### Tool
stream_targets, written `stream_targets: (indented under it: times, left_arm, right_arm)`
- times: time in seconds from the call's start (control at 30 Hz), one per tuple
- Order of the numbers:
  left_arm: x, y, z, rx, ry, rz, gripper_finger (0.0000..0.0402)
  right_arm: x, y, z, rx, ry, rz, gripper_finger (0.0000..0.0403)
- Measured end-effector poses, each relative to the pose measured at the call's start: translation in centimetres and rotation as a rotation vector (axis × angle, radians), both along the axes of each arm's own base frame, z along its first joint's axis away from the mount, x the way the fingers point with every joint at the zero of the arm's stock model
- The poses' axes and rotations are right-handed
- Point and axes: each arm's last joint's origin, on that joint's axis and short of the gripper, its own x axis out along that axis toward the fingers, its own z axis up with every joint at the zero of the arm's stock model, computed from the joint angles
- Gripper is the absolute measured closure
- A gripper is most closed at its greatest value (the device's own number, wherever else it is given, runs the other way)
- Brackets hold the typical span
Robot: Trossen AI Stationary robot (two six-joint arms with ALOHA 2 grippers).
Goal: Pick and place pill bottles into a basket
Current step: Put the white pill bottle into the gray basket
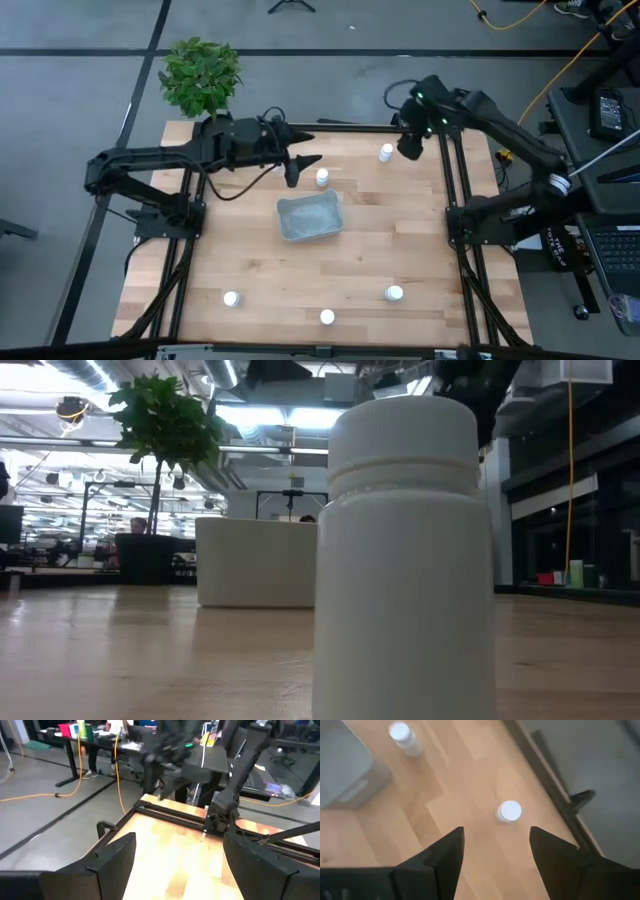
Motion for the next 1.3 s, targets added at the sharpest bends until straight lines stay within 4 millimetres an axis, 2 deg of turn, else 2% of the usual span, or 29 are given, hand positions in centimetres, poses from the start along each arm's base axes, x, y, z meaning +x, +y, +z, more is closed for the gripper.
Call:
stream_targets:
  times: [0.2, 0.33, 0.5, 0.7, 0.83, 1.3]
  left_arm:
    - [0.1, -0.1, -0.1, 0.016, 0.009, 0.071, 0.0109]
    - [0.1, -0.1, -0.1, 0.021, 0.010, 0.095, 0.0109]
    - [0.1, 0.0, -0.1, 0.022, 0.011, 0.095, 0.0109]
    - [0.1, 0.1, -0.1, 0.027, 0.013, 0.099, 0.0109]
    - [0.1, 0.0, -0.1, 0.040, 0.018, 0.086, 0.0109]
    - [0.0, 0.0, -0.4, 0.041, 0.044, 0.082, 0.0109]
  right_arm:
    - [0.4, -5.8, -5.1, 0.213, 0.074, -0.107, 0.0104]
    - [1.1, -7.7, -8.2, 0.319, 0.123, -0.179, 0.0065]
    - [2.6, -8.4, -10.2, 0.362, 0.119, -0.192, 0.0055]
    - [4.2, -8.7, -10.7, 0.301, 0.077, -0.198, 0.0060]
    - [4.6, -8.9, -11.6, 0.267, 0.135, -0.211, 0.0060]
    - [5.2, -9.5, -15.0, 0.346, 0.230, -0.235, 0.0060]
